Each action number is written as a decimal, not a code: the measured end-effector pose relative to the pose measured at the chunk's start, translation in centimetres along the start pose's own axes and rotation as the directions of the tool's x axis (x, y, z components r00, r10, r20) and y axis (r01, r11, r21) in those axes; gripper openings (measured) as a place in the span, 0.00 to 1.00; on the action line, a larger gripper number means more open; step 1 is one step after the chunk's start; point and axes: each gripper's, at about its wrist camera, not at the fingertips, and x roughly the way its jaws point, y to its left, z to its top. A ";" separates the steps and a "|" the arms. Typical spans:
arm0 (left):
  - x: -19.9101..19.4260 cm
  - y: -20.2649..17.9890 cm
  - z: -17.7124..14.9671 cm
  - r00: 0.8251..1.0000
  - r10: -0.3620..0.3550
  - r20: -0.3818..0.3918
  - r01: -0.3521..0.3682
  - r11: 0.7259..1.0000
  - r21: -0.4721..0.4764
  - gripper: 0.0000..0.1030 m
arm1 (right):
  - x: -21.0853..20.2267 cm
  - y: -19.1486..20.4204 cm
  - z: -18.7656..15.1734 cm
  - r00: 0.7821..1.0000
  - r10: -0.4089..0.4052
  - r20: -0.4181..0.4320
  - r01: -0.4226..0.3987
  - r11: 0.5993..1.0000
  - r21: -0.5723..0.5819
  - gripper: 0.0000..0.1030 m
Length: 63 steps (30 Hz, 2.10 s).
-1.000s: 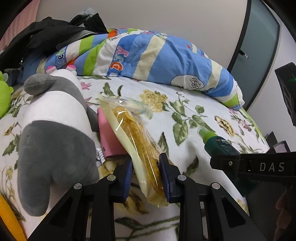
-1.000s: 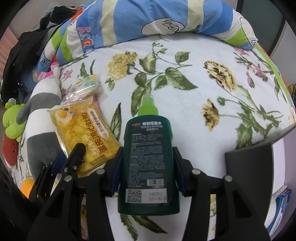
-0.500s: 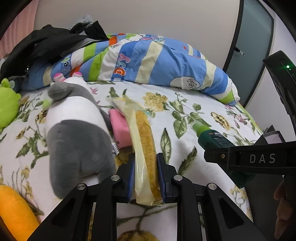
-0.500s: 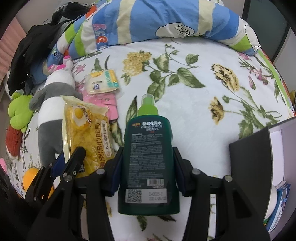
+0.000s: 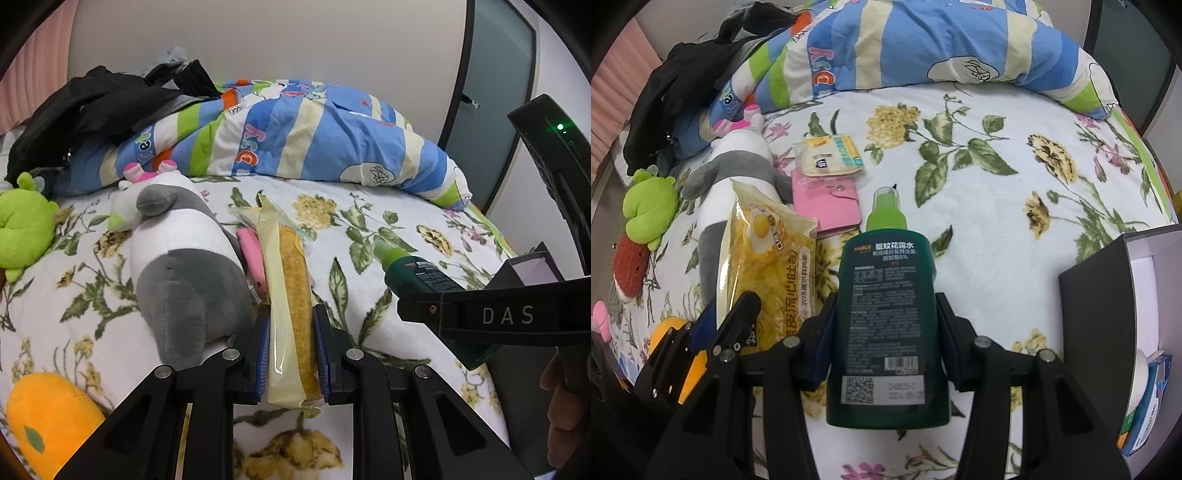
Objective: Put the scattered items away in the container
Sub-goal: 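Lift and carry the snack bag and spray bottle toward the open box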
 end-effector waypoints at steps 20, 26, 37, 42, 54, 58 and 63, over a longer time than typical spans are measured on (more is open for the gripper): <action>-5.3 -0.2 0.4 0.999 0.023 0.048 -0.024 0.999 0.037 0.20 | -4.8 1.3 -1.9 0.999 0.023 0.049 -0.022 1.000 -0.018 0.47; -6.7 -0.4 0.6 0.998 0.024 0.059 -0.027 0.999 0.045 0.20 | -6.2 1.5 -2.5 0.998 0.027 0.062 -0.026 0.999 -0.025 0.47; -9.8 -2.0 0.8 0.996 0.013 0.083 -0.019 0.997 0.080 0.20 | -9.4 1.2 -4.3 0.995 0.039 0.093 -0.036 0.999 -0.029 0.47; -11.1 -3.5 0.6 0.997 -0.001 0.081 -0.007 0.995 0.102 0.20 | -10.7 0.0 -5.6 0.994 0.034 0.101 -0.033 0.999 -0.017 0.47; -12.6 -8.8 -0.9 0.999 -0.038 0.016 0.035 0.984 0.176 0.20 | -14.3 -4.8 -9.0 0.992 0.010 0.125 -0.015 0.999 0.037 0.47; -13.1 -11.5 -1.5 0.998 -0.061 -0.003 0.060 0.975 0.215 0.20 | -15.5 -7.0 -10.3 0.991 -0.003 0.132 -0.005 0.998 0.065 0.47; -13.5 -15.7 -2.2 0.994 -0.103 -0.033 0.109 0.960 0.260 0.20 | -17.2 -10.2 -12.0 0.989 -0.031 0.144 0.016 0.994 0.104 0.48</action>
